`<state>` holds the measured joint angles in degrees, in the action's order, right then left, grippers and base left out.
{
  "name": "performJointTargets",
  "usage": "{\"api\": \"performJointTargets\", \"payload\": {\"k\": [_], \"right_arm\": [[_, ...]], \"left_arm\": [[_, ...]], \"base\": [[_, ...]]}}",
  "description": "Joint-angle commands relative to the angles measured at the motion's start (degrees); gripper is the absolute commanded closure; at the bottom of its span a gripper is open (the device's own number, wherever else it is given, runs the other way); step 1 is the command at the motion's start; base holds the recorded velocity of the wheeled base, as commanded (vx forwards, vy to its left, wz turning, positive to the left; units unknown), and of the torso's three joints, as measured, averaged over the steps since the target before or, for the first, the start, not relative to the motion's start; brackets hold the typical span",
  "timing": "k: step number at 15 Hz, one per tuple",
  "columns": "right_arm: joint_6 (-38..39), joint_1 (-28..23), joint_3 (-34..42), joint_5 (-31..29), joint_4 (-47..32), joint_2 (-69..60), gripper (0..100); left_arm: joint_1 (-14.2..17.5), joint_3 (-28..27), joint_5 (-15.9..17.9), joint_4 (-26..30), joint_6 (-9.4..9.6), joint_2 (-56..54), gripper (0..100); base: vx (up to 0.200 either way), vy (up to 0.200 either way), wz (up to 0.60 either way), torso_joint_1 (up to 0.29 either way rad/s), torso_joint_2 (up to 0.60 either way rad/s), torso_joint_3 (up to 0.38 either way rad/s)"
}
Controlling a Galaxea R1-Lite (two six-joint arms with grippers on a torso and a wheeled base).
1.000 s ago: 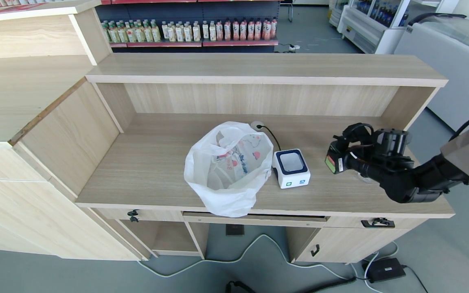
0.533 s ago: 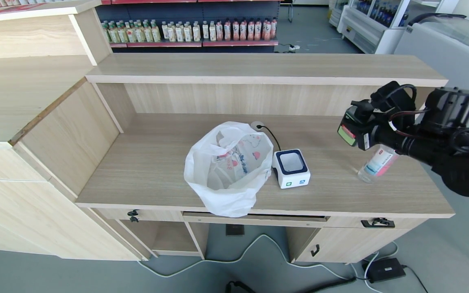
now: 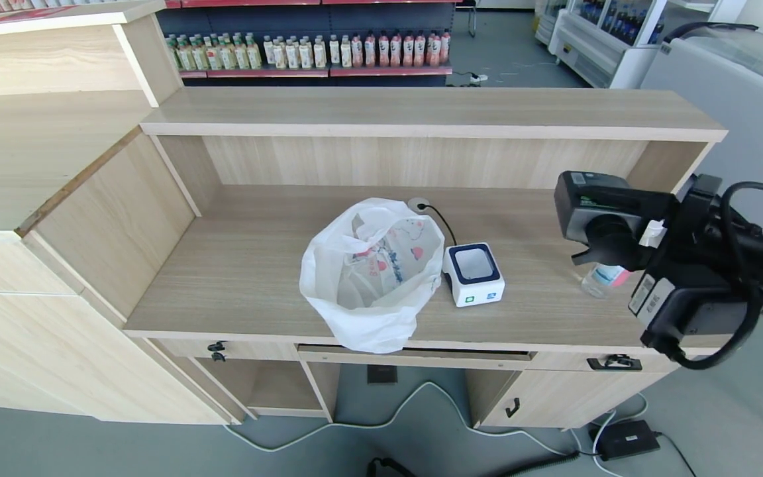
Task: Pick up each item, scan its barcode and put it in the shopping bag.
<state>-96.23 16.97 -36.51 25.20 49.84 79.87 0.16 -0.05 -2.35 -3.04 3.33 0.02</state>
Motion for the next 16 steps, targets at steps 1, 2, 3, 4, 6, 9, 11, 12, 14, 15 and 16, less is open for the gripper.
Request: {"api": "performJointTargets", "payload": {"k": [1, 2, 3, 4, 6, 9, 11, 12, 14, 15, 16], "right_arm": [[-12.2, 5.5, 0.3, 1.3, 5.4, -5.3, 100], [-19.1, 8.3, 0.3, 2.2, 5.9, -5.8, 100], [-23.0, 9.9, 0.5, 3.5, 5.9, -5.9, 100], [-32.0, 12.3, 1.0, 6.7, 5.8, -5.3, 100], [-40.1, 13.0, 2.5, 9.6, 5.7, -4.8, 100], [-49.1, 19.2, 3.3, 14.4, 2.5, -7.0, 100], [-50.6, 22.1, 5.1, 18.3, 2.2, -8.0, 100], [-50.6, 23.2, 6.1, 18.4, 2.1, -8.9, 100], [-50.7, 23.4, 6.9, 20.4, 1.1, -11.5, 100], [-50.8, 23.1, 6.8, 21.4, 0.2, -12.2, 100], [-50.7, 23.1, 6.8, 21.6, -0.6, -12.8, 100]], "left_arm": [[0.1, 0.0, 0.0, 0.0, 0.01, 0.0, 0], [0.0, 0.0, 0.0, 0.0, 0.01, 0.0, 0], [0.0, 0.0, 0.0, 0.0, 0.01, 0.0, 0], [0.0, 0.0, 0.0, 0.0, 0.01, 0.0, 0], [0.1, 0.0, 0.0, 0.0, 0.01, 0.0, 0], [0.0, 0.0, 0.0, 0.0, 0.01, 0.0, 0], [0.0, 0.0, 0.0, 0.0, 0.01, 0.0, 0], [0.0, 0.0, 0.0, 0.0, 0.01, 0.0, 0], [0.1, 0.0, 0.0, 0.0, 0.01, 0.0, 0], [0.0, 0.0, 0.0, 0.0, 0.01, 0.0, 0], [0.0, 0.0, 0.0, 0.0, 0.01, 0.0, 0]], "base": [[0.0, 0.0, 0.0, 0.0, 0.0, 0.0], [0.0, 0.0, 0.0, 0.0, 0.0, 0.0], [0.0, 0.0, 0.0, 0.0, 0.0, 0.0], [0.0, 0.0, 0.0, 0.0, 0.0, 0.0], [0.0, 0.0, 0.0, 0.0, 0.0, 0.0], [0.0, 0.0, 0.0, 0.0, 0.0, 0.0], [0.0, 0.0, 0.0, 0.0, 0.0, 0.0], [0.0, 0.0, 0.0, 0.0, 0.0, 0.0], [0.0, 0.0, 0.0, 0.0, 0.0, 0.0], [0.0, 0.0, 0.0, 0.0, 0.0, 0.0], [0.0, 0.0, 0.0, 0.0, 0.0, 0.0]]}}
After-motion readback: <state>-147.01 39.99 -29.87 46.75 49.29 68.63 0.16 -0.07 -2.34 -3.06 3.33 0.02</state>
